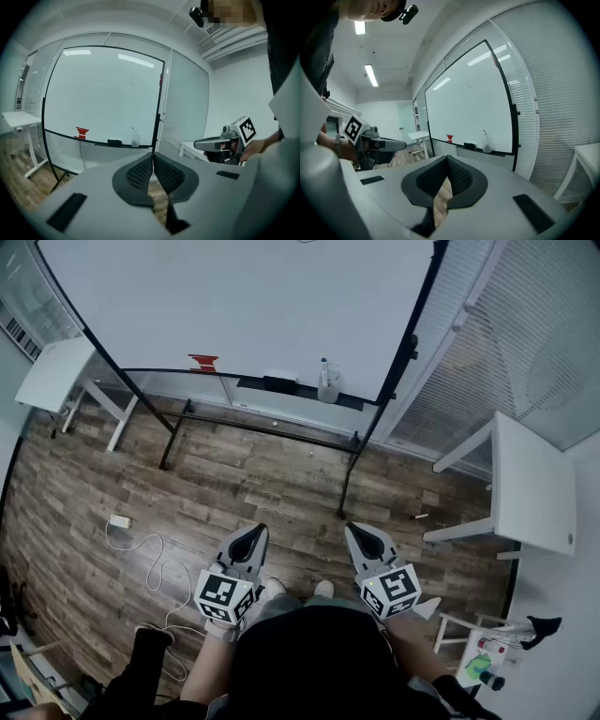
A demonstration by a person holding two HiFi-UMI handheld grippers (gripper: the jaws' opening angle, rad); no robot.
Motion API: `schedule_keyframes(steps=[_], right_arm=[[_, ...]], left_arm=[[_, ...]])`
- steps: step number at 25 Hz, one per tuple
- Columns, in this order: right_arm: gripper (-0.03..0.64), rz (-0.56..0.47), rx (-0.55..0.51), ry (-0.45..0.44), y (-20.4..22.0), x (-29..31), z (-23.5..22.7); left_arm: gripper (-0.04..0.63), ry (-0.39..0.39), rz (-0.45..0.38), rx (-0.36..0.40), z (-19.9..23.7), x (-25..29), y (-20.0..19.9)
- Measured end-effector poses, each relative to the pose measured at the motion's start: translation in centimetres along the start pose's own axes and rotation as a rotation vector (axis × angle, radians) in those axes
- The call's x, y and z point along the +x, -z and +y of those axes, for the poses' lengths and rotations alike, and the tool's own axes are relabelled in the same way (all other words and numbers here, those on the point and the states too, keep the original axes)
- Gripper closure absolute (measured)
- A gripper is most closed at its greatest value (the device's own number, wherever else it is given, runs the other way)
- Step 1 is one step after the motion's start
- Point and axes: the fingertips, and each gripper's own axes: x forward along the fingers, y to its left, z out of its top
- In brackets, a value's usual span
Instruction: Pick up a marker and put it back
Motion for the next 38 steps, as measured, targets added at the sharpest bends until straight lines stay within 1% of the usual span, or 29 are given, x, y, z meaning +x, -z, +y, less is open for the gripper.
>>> schedule_keyframes(steps=[4,12,15,17,22,25,29,33,38], right_arm=[[0.591,0.005,-0.005,0.007,-0.1,1.0,2.7],[0.588,-0.013,-0.016,0.019,-1.3,4.0,7.0],[0.569,-0.008,-0.030,0.036,-1.3,5.7,7.8],[0.532,-0.004,-0.030,0.043,-1.4,6.8,8.1],[0.518,-0.004,-0.026,0.057,-1.8,9.4,7.7],[0.508,0.002,-0.020,0.060,-2.2,11.8,6.2],[0.508,0.000,-0.004,0.073,-2.9,15.1,2.7],[0.508,0.004,0.016,0.087,-4.2,19.2,-2.9],[0.508,0.009,0.023,0.091,-7.0,23.8,-10.1]], left_arm=[[0.572,0.025,-0.001,0.020,1.8,-2.1,-0.1],[0.574,0.029,-0.024,-0.009,6.1,-5.6,0.5],[0.574,0.024,-0.032,-0.019,8.3,-6.6,1.1],[0.574,0.017,-0.028,-0.024,9.7,-6.9,1.5],[0.572,0.000,-0.023,-0.049,12.3,-6.7,2.2],[0.574,0.001,-0.013,-0.058,13.9,-4.7,2.1],[0.574,0.013,0.008,-0.049,15.7,-0.6,1.4],[0.573,0.023,0.030,-0.023,17.6,5.3,-0.5],[0.574,0.024,0.044,0.003,19.2,12.9,-4.3]])
